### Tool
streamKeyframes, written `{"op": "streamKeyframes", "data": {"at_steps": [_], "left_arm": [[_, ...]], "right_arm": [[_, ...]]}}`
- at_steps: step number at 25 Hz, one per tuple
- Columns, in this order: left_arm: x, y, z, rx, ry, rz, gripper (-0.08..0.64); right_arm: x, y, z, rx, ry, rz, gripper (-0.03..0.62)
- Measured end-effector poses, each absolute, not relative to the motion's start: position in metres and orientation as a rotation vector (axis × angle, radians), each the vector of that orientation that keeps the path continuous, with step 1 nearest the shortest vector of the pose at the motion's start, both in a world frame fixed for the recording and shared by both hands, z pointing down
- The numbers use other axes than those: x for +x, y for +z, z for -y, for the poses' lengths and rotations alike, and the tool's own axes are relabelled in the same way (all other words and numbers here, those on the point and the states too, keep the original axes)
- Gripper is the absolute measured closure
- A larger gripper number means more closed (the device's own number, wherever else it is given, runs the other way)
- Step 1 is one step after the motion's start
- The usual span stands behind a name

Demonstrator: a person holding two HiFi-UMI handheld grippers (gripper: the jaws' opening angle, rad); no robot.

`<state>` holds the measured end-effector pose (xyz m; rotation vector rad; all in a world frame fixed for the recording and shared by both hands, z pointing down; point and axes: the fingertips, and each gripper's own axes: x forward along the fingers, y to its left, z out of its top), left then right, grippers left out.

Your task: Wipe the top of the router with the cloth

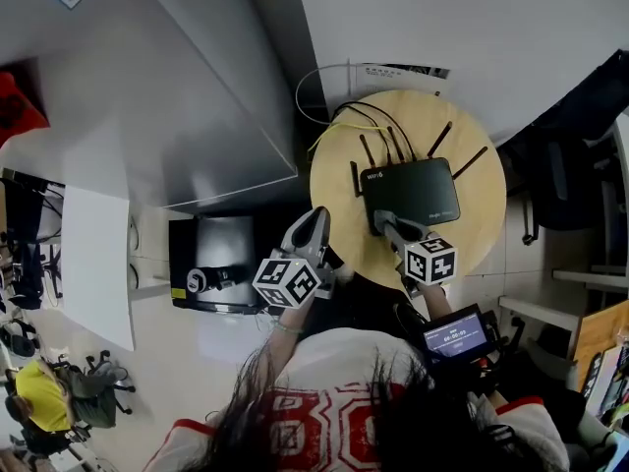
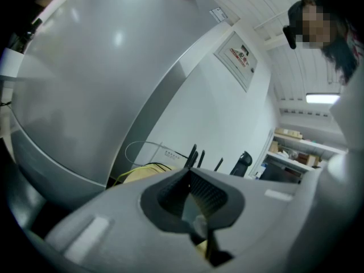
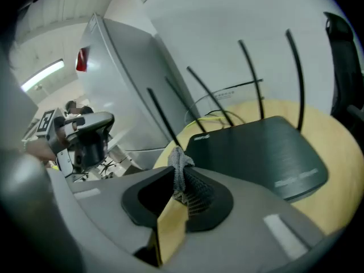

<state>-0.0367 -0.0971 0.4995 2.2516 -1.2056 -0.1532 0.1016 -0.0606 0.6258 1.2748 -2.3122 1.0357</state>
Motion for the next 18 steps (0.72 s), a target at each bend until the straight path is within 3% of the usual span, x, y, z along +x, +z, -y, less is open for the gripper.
{"op": "streamKeyframes", "data": {"at_steps": [6,18], "left_arm": [[-0.040,0.501,0.095,2.250,-0.155,1.208,0.560],[-0.044,0.503,0.102,2.228,-0.172,1.210,0.560]], "right_arm": [[0.074,0.646,0.040,1.116,0.987,2.292,0.549],[0.212,0.651,0.051,1.570,1.089,2.088,0.549]]}}
